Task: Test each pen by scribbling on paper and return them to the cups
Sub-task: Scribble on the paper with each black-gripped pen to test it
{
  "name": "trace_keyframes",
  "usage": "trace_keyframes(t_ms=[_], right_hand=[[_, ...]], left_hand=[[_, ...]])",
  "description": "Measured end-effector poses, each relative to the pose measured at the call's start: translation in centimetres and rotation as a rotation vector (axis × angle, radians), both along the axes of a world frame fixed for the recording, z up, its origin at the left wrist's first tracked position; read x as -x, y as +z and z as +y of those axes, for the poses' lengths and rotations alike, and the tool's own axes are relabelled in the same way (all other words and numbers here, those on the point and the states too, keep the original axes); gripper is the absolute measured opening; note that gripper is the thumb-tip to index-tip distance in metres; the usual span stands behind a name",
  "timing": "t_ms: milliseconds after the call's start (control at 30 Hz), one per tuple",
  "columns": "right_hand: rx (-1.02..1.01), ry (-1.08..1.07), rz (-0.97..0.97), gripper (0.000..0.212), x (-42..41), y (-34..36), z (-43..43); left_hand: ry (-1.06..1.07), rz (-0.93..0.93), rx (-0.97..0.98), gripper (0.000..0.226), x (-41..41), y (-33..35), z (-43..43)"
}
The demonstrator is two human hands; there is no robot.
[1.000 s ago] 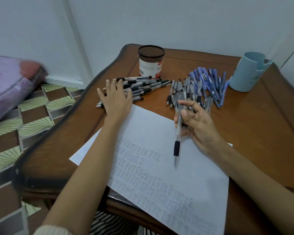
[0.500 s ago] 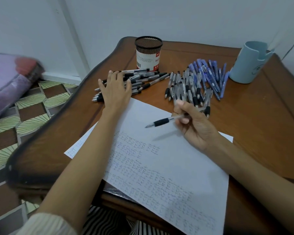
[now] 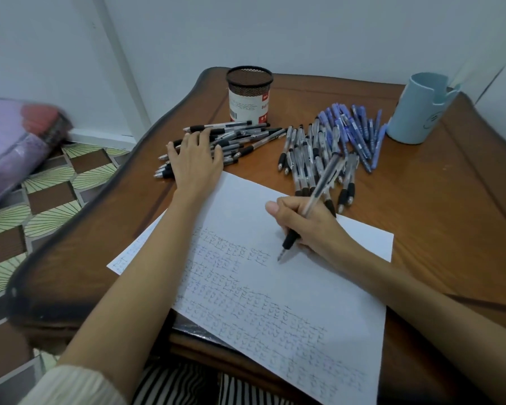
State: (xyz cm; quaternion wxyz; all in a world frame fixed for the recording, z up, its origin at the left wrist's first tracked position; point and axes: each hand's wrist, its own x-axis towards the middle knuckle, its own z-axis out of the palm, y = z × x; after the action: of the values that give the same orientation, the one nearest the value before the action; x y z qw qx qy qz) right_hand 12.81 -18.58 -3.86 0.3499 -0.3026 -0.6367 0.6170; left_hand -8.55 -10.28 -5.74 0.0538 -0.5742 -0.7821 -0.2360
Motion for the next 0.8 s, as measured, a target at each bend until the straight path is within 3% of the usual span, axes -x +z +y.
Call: trace_keyframes(t_ms=[100, 400, 800], right_hand=[[0.042, 0.050, -0.021, 0.035, 0.2, 0.2, -0.4], [-0.166, -0.112, -0.187, 0.042, 0.5, -1.0, -1.0], [-0.212, -0.082, -0.205, 0.041, 0.8, -1.0, -1.3]], left_hand=[[0.002, 0.004, -0.001, 0.045, 0.0, 0.0, 0.0], [0.008, 0.001, 0.009, 0.045, 0.0, 0.1, -0.1], [0.018, 0.012, 0.029, 0.045, 0.1, 0.0, 0.2]])
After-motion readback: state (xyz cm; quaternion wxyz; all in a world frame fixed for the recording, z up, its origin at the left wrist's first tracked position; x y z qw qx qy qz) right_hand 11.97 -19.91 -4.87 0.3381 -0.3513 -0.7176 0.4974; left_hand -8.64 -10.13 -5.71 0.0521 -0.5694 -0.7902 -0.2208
